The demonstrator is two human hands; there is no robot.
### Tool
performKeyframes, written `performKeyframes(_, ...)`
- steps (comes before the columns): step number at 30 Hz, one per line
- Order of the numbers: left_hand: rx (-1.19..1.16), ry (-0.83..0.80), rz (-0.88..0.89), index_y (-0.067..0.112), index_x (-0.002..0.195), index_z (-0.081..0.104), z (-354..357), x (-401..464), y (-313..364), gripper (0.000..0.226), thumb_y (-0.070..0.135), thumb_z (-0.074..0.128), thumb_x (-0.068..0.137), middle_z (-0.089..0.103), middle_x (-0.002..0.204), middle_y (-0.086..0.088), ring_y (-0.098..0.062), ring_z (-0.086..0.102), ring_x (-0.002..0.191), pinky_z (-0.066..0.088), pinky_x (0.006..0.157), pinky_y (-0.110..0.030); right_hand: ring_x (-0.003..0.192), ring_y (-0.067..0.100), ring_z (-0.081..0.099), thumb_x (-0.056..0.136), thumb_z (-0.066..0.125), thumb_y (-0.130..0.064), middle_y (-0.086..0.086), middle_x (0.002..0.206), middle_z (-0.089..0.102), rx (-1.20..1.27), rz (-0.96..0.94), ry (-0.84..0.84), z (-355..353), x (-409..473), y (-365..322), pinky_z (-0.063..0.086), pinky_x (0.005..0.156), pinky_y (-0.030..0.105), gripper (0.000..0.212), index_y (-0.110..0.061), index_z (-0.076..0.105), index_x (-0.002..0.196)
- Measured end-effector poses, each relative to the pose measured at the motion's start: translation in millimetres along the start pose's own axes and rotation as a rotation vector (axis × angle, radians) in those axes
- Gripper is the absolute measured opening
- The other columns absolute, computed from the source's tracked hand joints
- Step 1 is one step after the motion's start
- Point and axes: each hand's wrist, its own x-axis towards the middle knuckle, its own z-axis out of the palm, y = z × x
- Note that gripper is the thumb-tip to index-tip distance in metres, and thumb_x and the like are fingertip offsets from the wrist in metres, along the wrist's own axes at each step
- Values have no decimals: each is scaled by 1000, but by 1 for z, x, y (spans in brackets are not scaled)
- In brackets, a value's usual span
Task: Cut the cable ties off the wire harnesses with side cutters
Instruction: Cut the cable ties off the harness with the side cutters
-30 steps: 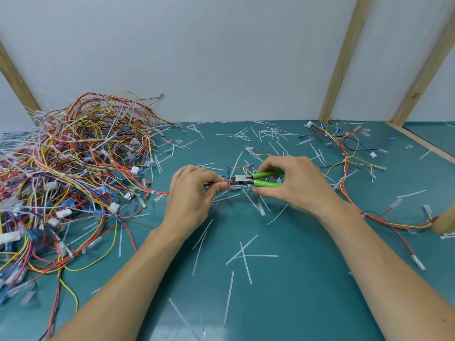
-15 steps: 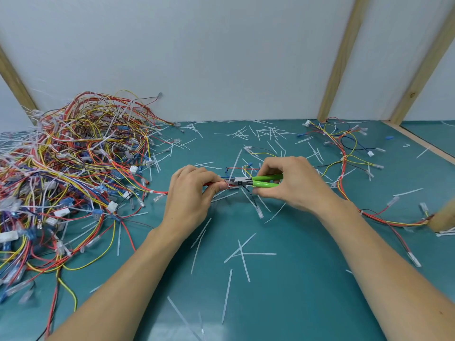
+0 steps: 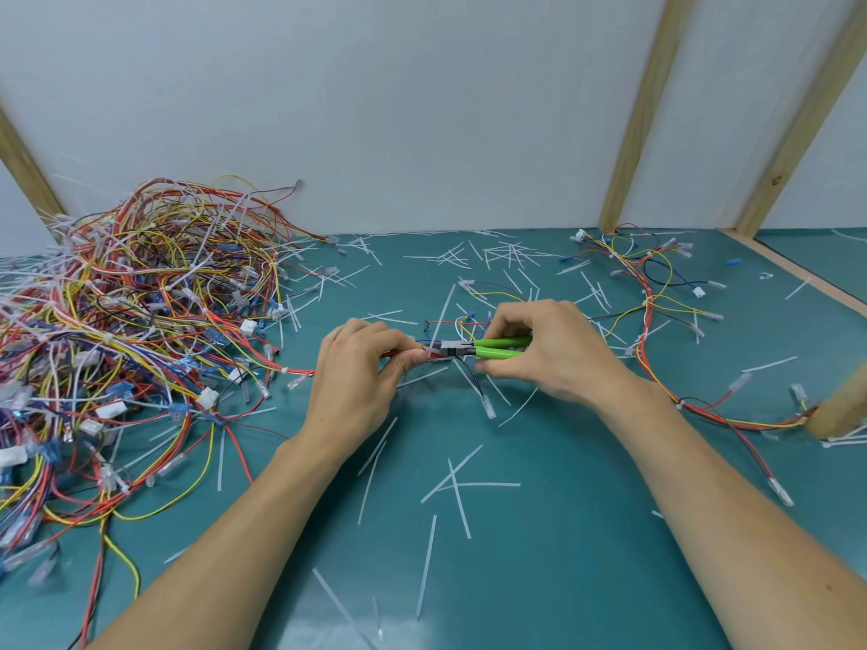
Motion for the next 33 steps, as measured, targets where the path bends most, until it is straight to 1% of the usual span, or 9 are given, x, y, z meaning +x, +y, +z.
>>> performKeyframes(10,-27,12,-26,25,84,76,-2,1,1,8,32,74,88,72,83,10,-18,53,87,46,88,-47,74,5,64,69,91,-39,-19,74,71,25,15,26,0,-2,-4,54,72,31,24,-30,71,79)
performKeyframes(14,-36,13,-35,24,85,77,-2,1,1,8,30,74,89,74,87,10,-19,54,89,46,89,-47,66,12,56,76,87,-36,-7,72,68,182,87,162,4,0,-4,46,66,31,25,-25,66,80)
performKeyframes(17,-48,11,-50,24,86,77,-3,2,2,7,29,74,89,74,90,11,-19,55,91,46,90,-47,73,14,61,85,80,-28,-4,80,70,337,190,246,2,3,-5,50,73,36,15,-23,66,85)
performKeyframes(19,-51,2,-58,23,87,77,-2,1,3,6,28,74,89,74,91,11,-18,55,93,46,91,-47,72,17,62,88,75,-19,0,83,73,401,246,229,2,4,-6,54,78,44,11,-20,64,87)
performKeyframes(21,-54,-10,-60,23,87,77,-2,1,4,5,26,74,90,74,91,11,-17,56,93,46,91,-46,67,13,62,89,71,-9,-1,87,76,443,272,186,4,5,-6,54,74,45,16,-21,60,87)
performKeyframes(25,-66,-41,-51,25,84,76,-3,-1,8,6,24,75,89,73,87,11,-16,56,91,46,90,-44,80,7,68,86,65,0,-14,93,78,325,259,94,11,5,-2,49,73,30,27,-23,54,91)
performKeyframes(28,-70,-37,-27,22,81,75,-6,-2,12,7,21,74,89,71,83,12,-15,55,88,45,89,-41,97,20,67,82,65,0,-11,102,75,125,217,39,14,1,0,53,85,40,34,-29,50,94)
performKeyframes(30,-85,-39,2,19,81,74,-9,-2,14,9,19,74,89,68,80,13,-15,54,87,44,86,-37,97,25,65,83,70,-5,-9,103,73,79,190,47,15,-1,-1,53,87,44,36,-30,49,96)
performKeyframes(33,-108,-12,30,16,81,72,-13,-2,17,9,15,72,90,64,79,13,-17,53,86,40,82,-29,91,24,63,80,83,-22,-12,95,72,106,165,86,14,-1,0,53,84,42,38,-30,50,95)
